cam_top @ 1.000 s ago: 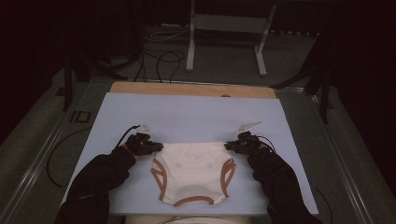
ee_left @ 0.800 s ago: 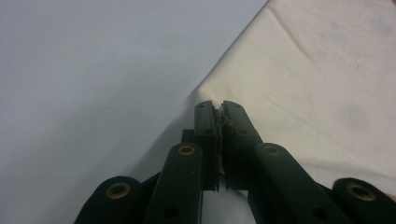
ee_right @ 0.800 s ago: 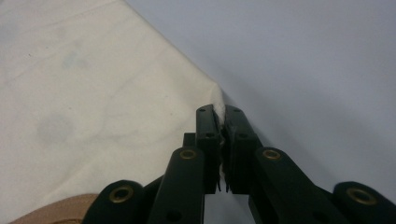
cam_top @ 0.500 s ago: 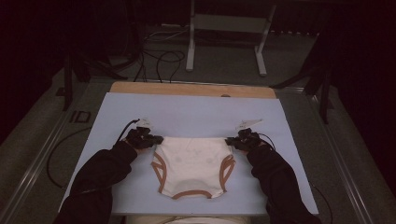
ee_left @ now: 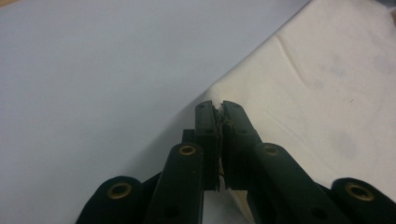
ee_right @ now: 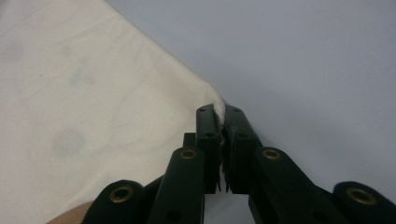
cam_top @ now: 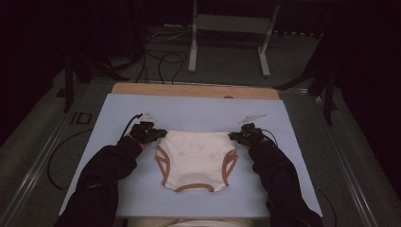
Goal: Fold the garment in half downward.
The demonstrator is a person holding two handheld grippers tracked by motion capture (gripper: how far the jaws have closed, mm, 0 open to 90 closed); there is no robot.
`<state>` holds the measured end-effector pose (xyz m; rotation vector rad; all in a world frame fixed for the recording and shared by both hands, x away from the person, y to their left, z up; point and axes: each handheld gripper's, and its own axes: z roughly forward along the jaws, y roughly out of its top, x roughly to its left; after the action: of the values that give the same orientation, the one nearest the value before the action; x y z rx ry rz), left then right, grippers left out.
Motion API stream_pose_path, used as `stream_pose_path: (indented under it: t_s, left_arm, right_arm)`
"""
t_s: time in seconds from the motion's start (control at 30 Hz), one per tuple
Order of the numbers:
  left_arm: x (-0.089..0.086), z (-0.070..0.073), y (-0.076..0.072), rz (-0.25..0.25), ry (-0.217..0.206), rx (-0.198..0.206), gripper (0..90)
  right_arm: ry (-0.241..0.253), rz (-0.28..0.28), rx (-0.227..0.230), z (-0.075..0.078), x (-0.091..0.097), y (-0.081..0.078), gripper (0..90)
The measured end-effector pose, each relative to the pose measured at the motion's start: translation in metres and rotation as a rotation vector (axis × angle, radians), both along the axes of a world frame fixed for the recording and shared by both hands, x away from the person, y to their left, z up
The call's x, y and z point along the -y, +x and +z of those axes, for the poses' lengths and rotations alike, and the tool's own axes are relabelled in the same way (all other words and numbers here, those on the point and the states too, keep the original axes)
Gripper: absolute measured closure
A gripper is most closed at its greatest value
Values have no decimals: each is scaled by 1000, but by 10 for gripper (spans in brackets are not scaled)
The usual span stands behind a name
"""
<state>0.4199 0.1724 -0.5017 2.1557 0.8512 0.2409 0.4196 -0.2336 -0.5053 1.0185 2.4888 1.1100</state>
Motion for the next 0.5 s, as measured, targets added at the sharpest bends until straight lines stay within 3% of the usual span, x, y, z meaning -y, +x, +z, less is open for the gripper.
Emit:
stream_pose_path:
  t_s: [0.5]
  left_arm:
    - [4, -8, 17, 39, -8, 4, 871]
  right_arm:
    - [-7, -60, -4, -3, 0, 21, 864]
